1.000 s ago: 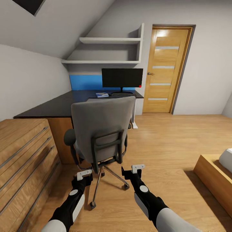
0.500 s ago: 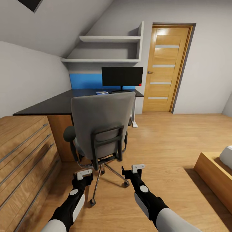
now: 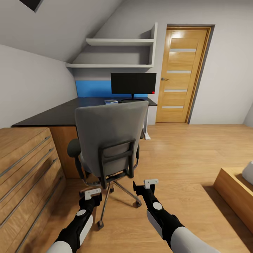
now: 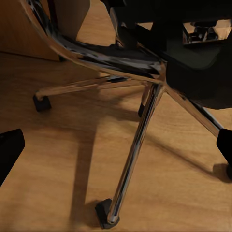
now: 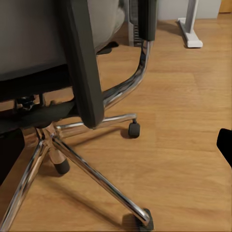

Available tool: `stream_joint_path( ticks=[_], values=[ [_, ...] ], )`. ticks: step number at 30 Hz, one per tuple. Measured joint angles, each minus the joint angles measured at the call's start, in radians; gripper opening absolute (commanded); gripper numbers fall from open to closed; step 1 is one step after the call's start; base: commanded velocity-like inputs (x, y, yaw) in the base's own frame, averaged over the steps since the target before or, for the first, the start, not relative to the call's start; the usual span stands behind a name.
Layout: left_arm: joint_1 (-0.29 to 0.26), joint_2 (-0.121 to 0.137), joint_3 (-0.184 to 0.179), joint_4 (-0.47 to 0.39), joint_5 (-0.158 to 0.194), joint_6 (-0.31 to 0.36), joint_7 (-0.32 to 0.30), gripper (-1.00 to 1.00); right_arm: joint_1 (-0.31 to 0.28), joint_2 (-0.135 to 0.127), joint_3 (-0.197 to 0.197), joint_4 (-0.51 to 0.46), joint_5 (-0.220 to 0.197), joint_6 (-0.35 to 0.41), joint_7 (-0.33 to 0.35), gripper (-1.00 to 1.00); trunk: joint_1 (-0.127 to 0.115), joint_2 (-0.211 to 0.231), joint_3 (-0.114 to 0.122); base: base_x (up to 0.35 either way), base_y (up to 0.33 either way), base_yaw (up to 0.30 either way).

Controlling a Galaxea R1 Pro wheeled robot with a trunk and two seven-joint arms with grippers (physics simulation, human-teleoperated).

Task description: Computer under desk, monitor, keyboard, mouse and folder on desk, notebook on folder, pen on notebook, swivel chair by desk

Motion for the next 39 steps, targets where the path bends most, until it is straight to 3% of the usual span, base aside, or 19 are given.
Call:
stream_joint_path(
  ticks=[39],
  values=[
    [0.000,0.006,0.000,0.009,0.001,-0.001,0.002,1.00,0.000,-0.002,0.000,0.000,0.002,0.001,0.004,1.00,0.000,0.000,0.000,0.042,-0.011,0.000]
  ],
)
